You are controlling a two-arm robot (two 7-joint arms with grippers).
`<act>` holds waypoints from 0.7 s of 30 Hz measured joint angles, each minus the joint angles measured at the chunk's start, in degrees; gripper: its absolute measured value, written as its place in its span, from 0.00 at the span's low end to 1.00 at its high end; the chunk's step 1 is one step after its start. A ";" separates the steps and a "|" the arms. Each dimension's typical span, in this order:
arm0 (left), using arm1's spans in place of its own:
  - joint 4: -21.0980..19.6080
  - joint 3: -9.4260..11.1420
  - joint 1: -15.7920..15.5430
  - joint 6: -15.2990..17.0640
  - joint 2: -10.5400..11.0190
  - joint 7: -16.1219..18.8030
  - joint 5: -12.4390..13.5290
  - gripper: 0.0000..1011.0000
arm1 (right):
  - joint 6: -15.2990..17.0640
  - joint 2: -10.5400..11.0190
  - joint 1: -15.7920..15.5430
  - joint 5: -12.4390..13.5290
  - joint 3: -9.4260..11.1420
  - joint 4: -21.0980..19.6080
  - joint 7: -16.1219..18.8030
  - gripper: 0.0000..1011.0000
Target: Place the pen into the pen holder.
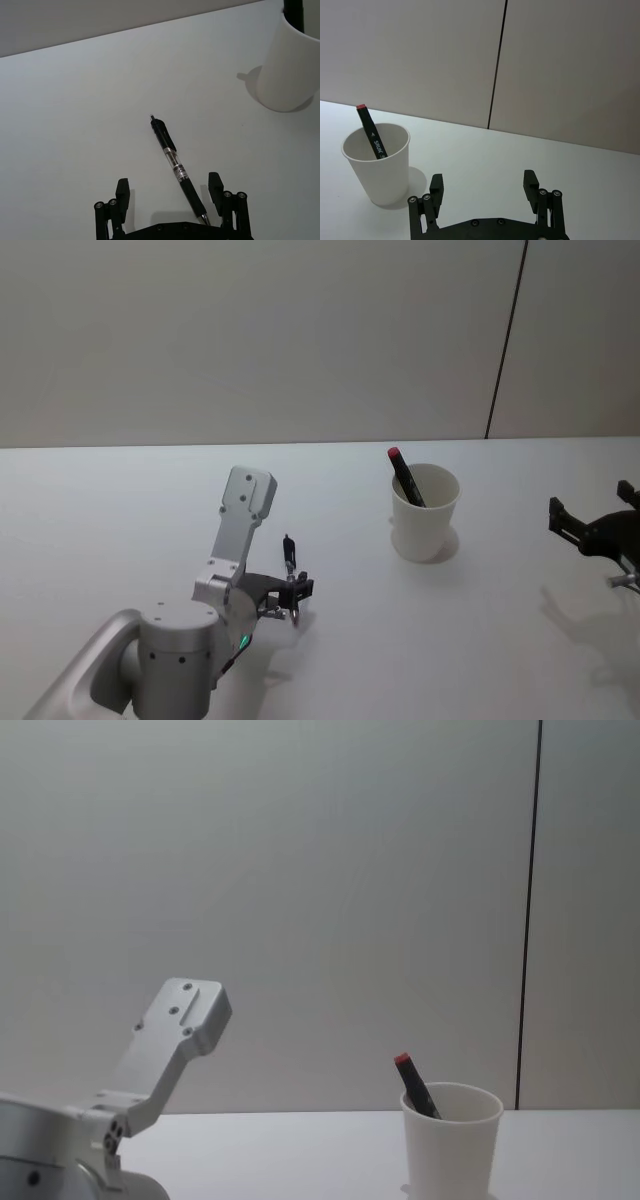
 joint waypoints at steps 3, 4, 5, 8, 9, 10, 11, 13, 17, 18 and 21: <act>0.92 0.02 -0.41 0.00 -0.47 -0.16 0.29 0.99 | 0.00 0.00 0.00 0.00 0.00 0.00 0.00 0.99; 1.12 0.03 -0.50 0.00 -0.59 -0.19 0.36 0.99 | 0.00 0.00 0.00 0.00 0.00 0.00 0.00 0.99; 1.53 0.04 -0.69 -0.01 -0.82 -0.24 0.52 0.99 | 0.00 0.00 0.00 0.00 0.00 0.00 0.00 0.99; 2.37 0.08 -1.06 -0.04 -1.30 -0.29 0.84 0.99 | 0.00 0.00 0.00 0.00 0.00 0.00 0.00 0.99; 2.82 0.11 -1.26 -0.05 -1.53 -0.31 1.00 0.99 | 0.00 0.00 0.01 0.00 0.00 0.00 0.00 0.99; 2.82 0.11 -1.26 -0.05 -1.53 -0.31 1.00 0.99 | 0.00 0.00 0.00 0.00 0.00 0.00 0.00 0.99; 3.19 0.14 -1.42 -0.06 -1.72 -0.31 1.17 0.99 | 0.00 0.00 0.00 0.00 0.00 0.00 0.00 0.99; 3.53 0.16 -1.58 -0.06 -1.91 -0.31 1.35 0.99 | 0.00 0.00 0.00 0.00 0.00 0.00 0.00 0.99; 4.53 0.22 -2.04 0.08 -2.51 -0.28 1.90 0.99 | 0.00 0.00 0.00 0.00 0.00 0.00 0.00 0.99; 4.69 0.23 -2.11 0.15 -2.60 -0.25 2.02 0.99 | 0.00 0.00 0.00 0.00 0.00 0.00 0.00 0.99; 5.39 0.28 -2.40 0.42 -3.01 -0.14 2.38 0.99 | 0.00 0.00 0.01 0.00 0.00 0.00 0.00 0.99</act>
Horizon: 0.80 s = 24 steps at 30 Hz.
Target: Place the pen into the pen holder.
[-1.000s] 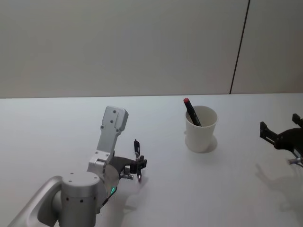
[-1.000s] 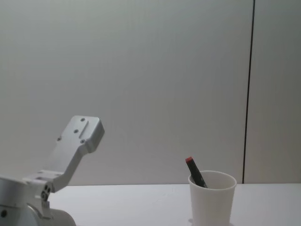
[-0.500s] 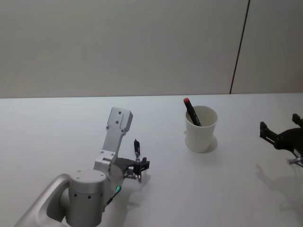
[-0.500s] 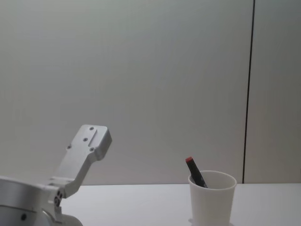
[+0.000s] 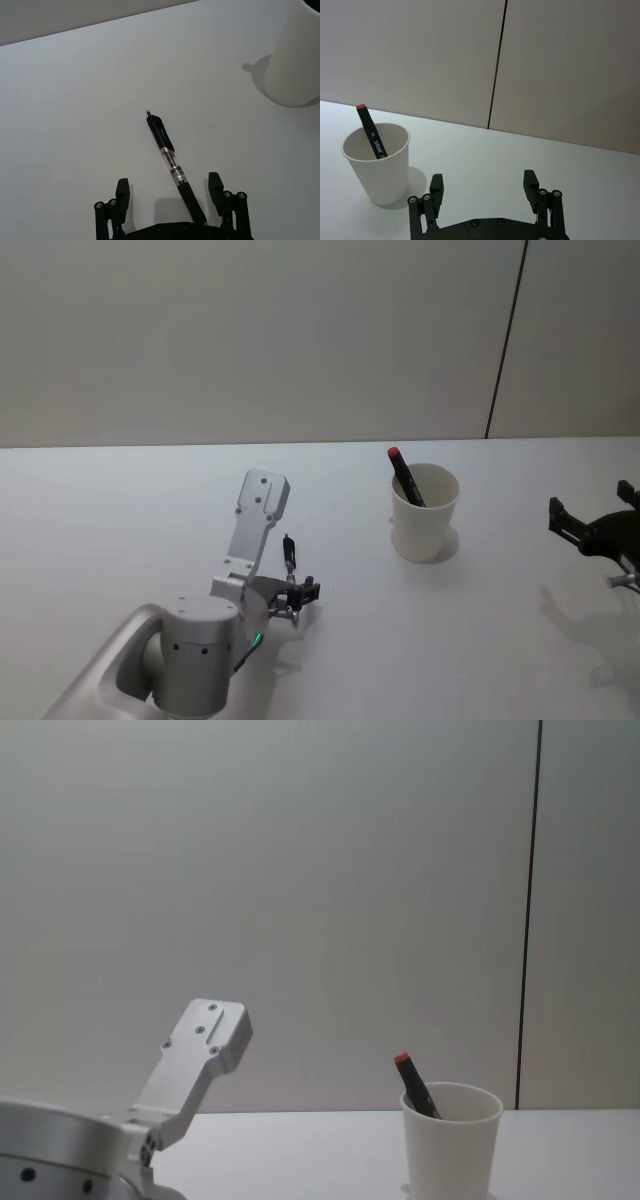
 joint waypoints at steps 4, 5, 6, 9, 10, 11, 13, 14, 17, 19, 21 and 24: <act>0.77 0.06 -0.32 0.35 -0.48 0.15 0.37 0.99 | 0.00 0.00 0.00 0.00 0.00 0.00 0.00 0.99; 1.04 0.07 -0.45 0.50 -0.65 0.17 0.50 0.99 | 0.00 0.00 0.00 0.00 0.00 0.00 0.00 0.99; 1.04 0.07 -0.45 0.50 -0.65 0.17 0.50 0.99 | 0.00 0.00 0.00 0.00 0.00 0.00 0.00 0.99; 1.60 0.08 -0.76 0.93 -1.04 0.19 0.83 0.99 | 0.00 0.00 0.00 0.00 0.00 0.00 0.00 0.99; 1.73 0.08 -0.82 1.01 -1.11 0.19 0.89 0.99 | 0.00 0.00 0.00 0.00 0.00 0.00 0.00 0.99; 1.79 0.07 -0.88 1.10 -1.15 0.18 0.96 0.99 | 0.00 0.00 0.00 0.00 0.00 0.00 0.00 0.99; 2.08 0.06 -1.05 1.38 -1.36 0.18 1.19 0.98 | 0.00 0.00 0.00 0.00 0.00 0.00 0.00 0.99; 2.15 0.05 -1.09 1.52 -1.41 0.18 1.29 0.97 | 0.00 0.00 0.00 0.00 0.00 0.00 0.00 0.99; 2.44 0.02 -1.33 2.00 -1.63 0.10 1.69 0.91 | 0.00 0.00 0.00 0.00 0.00 0.00 0.00 0.99; 2.63 0.02 -1.48 2.34 -1.80 -0.02 2.07 0.86 | 0.00 0.00 0.00 0.00 0.00 0.00 0.00 0.99; 2.75 0.02 -1.58 2.57 -1.89 -0.14 2.33 0.81 | 0.00 0.00 0.00 0.00 0.00 0.00 0.00 0.99; 3.04 0.07 -1.79 3.16 -2.14 -0.49 2.98 0.75 | 0.00 0.00 0.00 0.00 0.00 0.00 0.00 0.99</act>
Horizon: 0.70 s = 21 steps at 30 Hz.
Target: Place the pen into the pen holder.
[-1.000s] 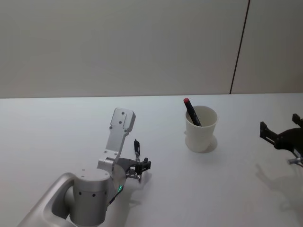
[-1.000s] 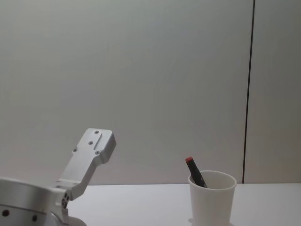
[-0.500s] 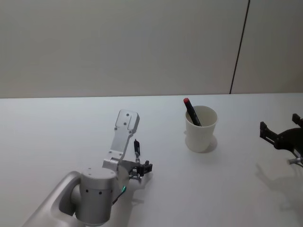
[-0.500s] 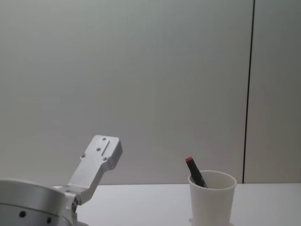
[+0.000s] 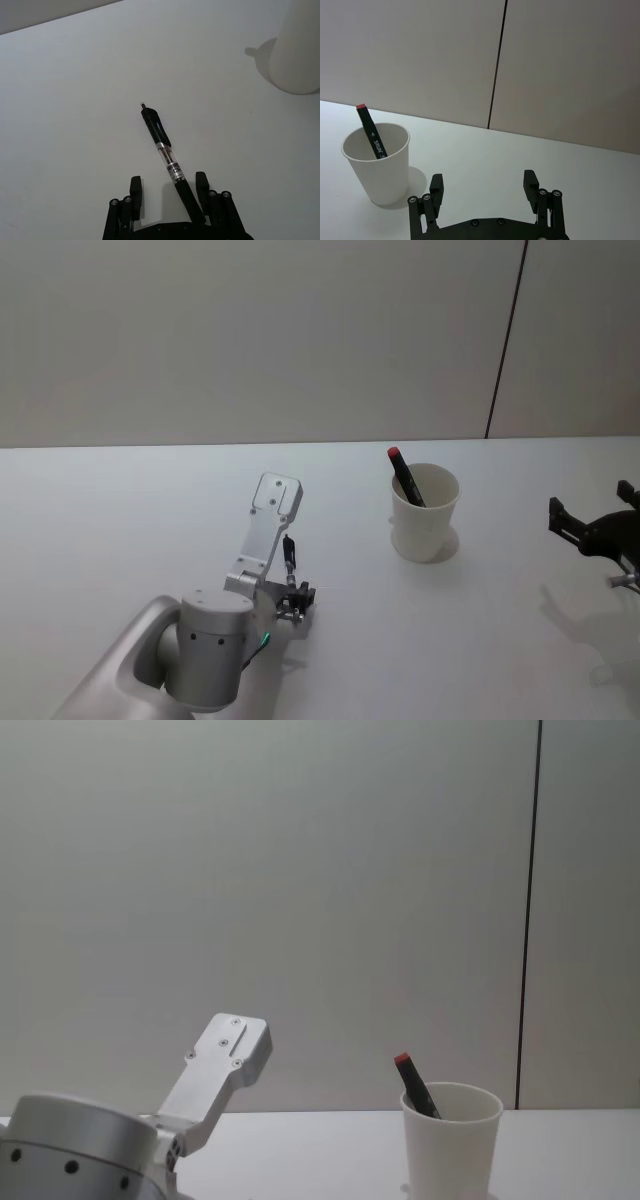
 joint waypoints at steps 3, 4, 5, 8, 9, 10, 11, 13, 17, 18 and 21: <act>0.16 0.03 -0.10 0.31 -0.14 -0.19 0.34 0.64 | 0.00 0.00 0.00 0.00 0.00 0.00 0.00 0.99; 0.32 0.06 -0.16 0.54 -0.23 -0.30 0.59 0.62 | 0.00 0.00 0.00 0.00 0.00 0.00 0.00 0.99; 0.34 0.07 -0.17 0.63 -0.27 -0.36 0.70 0.56 | 0.00 0.00 0.00 0.00 0.00 0.00 0.00 0.99; 0.54 0.10 -0.24 1.01 -0.44 -0.57 1.06 0.46 | 0.00 0.00 0.00 0.00 0.00 0.00 0.00 0.99; 0.58 0.10 -0.26 1.09 -0.48 -0.62 1.15 0.44 | 0.00 0.00 0.00 0.00 0.00 0.00 0.00 0.99; 0.63 0.10 -0.28 1.20 -0.56 -0.68 1.28 0.41 | 0.00 0.00 0.00 0.00 0.00 0.00 0.00 0.99; 0.65 0.11 -0.28 1.26 -0.58 -0.71 1.35 0.38 | 0.00 0.00 0.00 0.00 0.00 0.00 0.00 0.99; 0.71 0.10 -0.29 1.39 -0.64 -0.80 1.49 0.32 | 0.00 0.00 0.00 0.00 0.00 0.00 0.00 0.99; 0.81 0.02 -0.30 1.79 -0.79 -0.86 1.79 0.18 | 0.00 0.00 0.00 0.00 0.00 0.00 0.00 0.99; 0.81 0.01 -0.30 1.81 -0.80 -0.86 1.82 0.16 | 0.00 0.00 0.00 0.00 0.00 0.00 0.00 0.99; 0.81 -0.10 -0.25 1.90 -0.87 -0.89 1.97 0.13 | 0.00 0.00 0.00 0.00 0.00 0.00 0.00 0.99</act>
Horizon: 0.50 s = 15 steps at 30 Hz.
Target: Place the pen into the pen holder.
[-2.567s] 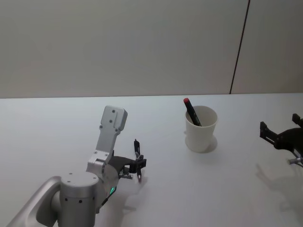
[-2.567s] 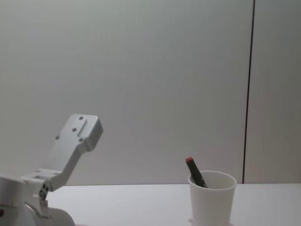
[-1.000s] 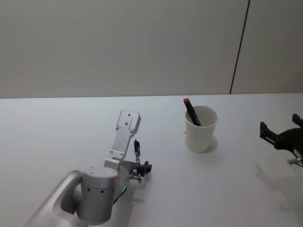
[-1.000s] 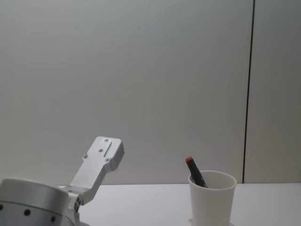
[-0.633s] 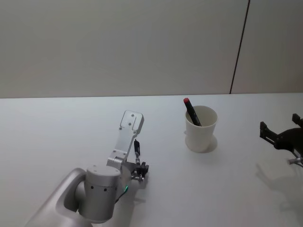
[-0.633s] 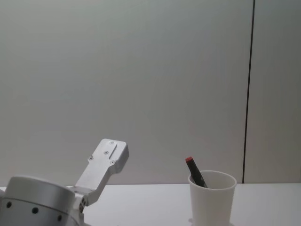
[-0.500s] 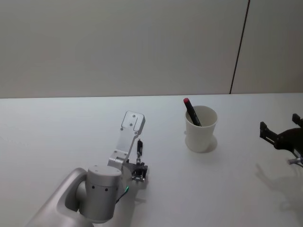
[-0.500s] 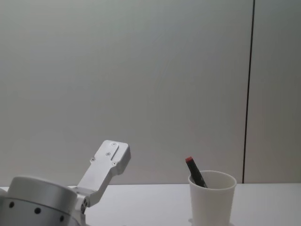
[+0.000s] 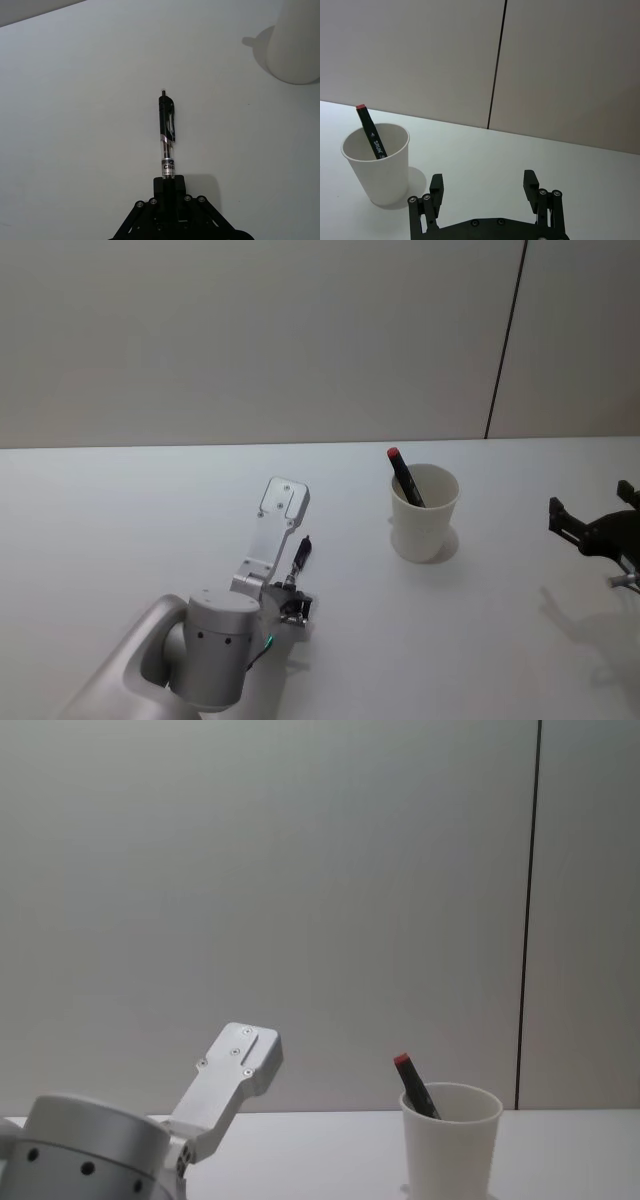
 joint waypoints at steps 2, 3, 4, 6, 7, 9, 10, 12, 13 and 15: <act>-0.01 -0.08 0.08 0.01 -0.02 0.00 0.12 0.13 | 0.00 0.00 0.00 0.00 0.00 0.00 0.00 0.99; -0.03 -0.11 0.11 0.01 -0.02 -0.01 0.15 0.13 | 0.00 0.00 0.00 0.00 0.00 0.00 0.00 0.99; -0.06 -0.14 0.14 0.01 -0.03 -0.01 0.21 0.13 | 0.00 0.00 0.00 0.00 0.00 0.00 0.00 0.99; -0.21 -0.24 0.29 -0.07 0.01 -0.01 0.35 0.13 | 0.00 0.00 0.00 0.00 0.00 0.00 0.00 0.99; -0.26 -0.27 0.34 -0.12 0.03 -0.01 0.42 0.13 | 0.00 0.00 0.00 0.00 0.00 0.00 0.00 0.99; -0.48 -0.39 0.54 -0.35 0.14 0.02 0.63 0.13 | 0.00 0.00 0.00 0.00 0.00 0.00 0.00 0.99; -0.56 -0.43 0.62 -0.47 0.19 0.03 0.73 0.13 | 0.00 0.00 0.00 0.00 0.00 0.00 0.00 0.99; -0.83 -0.53 0.82 -0.87 0.33 0.05 0.99 0.13 | 0.00 0.00 0.00 0.00 0.00 0.00 0.00 0.99; -1.13 -0.58 1.02 -1.33 0.46 0.05 1.24 0.13 | 0.00 0.00 0.00 0.00 0.00 0.00 0.00 0.99; -1.73 -0.68 1.38 -2.18 0.73 -0.05 1.77 0.13 | 0.00 0.00 0.00 0.00 0.00 0.00 0.00 0.99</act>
